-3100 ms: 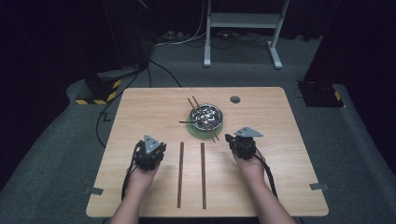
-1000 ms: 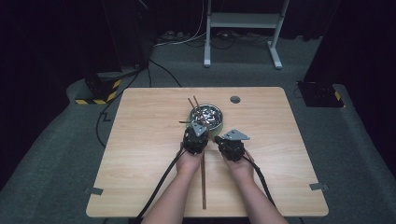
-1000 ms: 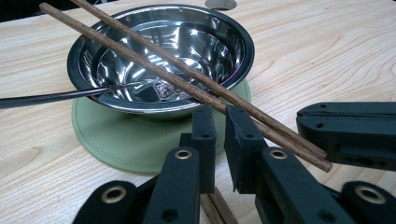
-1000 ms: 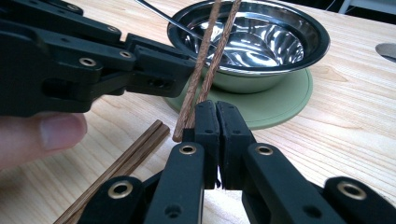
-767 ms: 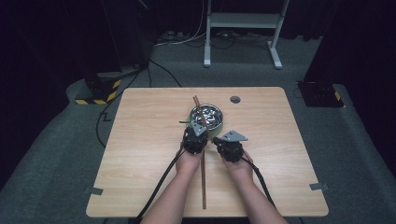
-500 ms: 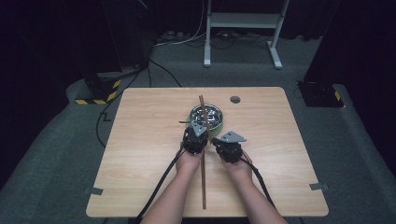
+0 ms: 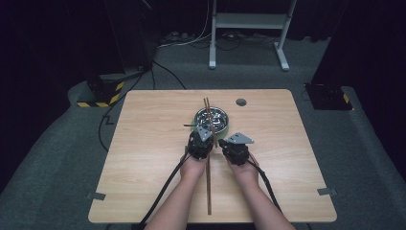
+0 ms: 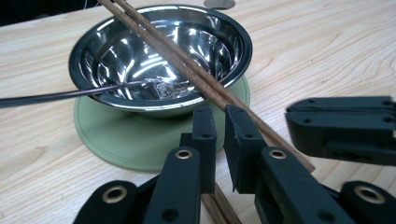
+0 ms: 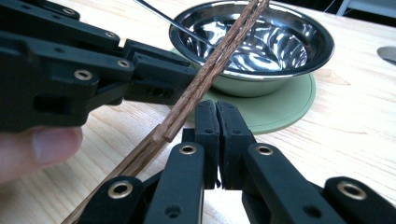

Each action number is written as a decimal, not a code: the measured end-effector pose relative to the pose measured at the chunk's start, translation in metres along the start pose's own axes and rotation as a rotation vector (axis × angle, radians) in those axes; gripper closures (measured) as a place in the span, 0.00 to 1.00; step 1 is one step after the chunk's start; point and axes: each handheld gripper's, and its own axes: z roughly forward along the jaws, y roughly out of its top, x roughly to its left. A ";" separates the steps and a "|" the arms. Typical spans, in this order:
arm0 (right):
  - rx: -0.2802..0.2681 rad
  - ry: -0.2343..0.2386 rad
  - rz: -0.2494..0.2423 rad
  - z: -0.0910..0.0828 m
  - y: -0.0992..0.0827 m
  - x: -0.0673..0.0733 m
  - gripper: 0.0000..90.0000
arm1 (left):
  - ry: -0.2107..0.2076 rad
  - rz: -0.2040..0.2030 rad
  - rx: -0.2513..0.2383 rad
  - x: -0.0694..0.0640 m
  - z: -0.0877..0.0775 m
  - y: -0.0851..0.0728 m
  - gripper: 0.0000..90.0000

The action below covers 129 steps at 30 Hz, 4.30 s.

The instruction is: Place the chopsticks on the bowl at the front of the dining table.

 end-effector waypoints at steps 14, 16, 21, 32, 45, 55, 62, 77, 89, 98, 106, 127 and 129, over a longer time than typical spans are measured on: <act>0.006 0.004 -0.009 0.000 0.000 0.003 0.97 | -0.001 -0.012 0.004 0.003 -0.001 -0.001 0.91; -0.002 0.003 -0.018 0.001 0.000 0.004 0.97 | -0.005 -0.008 0.005 0.002 0.000 -0.001 0.91; -0.002 0.005 -0.019 0.000 0.000 0.005 0.98 | -0.008 -0.009 0.003 0.002 0.000 -0.001 0.91; -0.003 0.023 -0.038 0.000 0.001 0.010 0.98 | -0.002 -0.007 0.002 0.005 -0.002 -0.001 0.91; -0.007 0.031 -0.038 0.000 0.002 0.015 0.98 | -0.007 0.001 0.007 0.009 -0.002 0.000 0.92; -0.010 0.026 -0.041 -0.001 0.002 0.015 0.97 | 0.000 0.012 0.007 0.011 -0.005 0.002 0.91; -0.016 0.018 -0.047 -0.002 0.001 0.015 0.97 | 0.003 0.017 0.002 0.010 -0.007 0.002 0.89; -0.022 0.008 -0.017 -0.006 0.008 0.008 0.99 | 0.027 0.006 -0.001 0.017 -0.009 0.000 0.89; 0.052 -0.024 0.021 0.021 0.022 -0.007 0.99 | 0.009 -0.022 -0.024 0.014 0.006 -0.003 0.91; 0.044 -0.029 0.014 0.028 0.021 -0.005 0.99 | 0.001 -0.030 -0.032 0.017 0.006 -0.002 0.91; 0.039 -0.023 0.004 0.030 0.022 -0.002 0.99 | -0.008 -0.032 -0.039 0.017 0.008 -0.003 0.91; -0.006 -0.026 -0.011 -0.006 0.010 0.004 0.92 | 0.001 0.001 -0.057 0.018 -0.025 -0.014 0.76; -0.015 -0.034 -0.023 -0.017 0.003 0.006 0.92 | -0.005 0.006 -0.061 0.011 -0.036 -0.018 0.71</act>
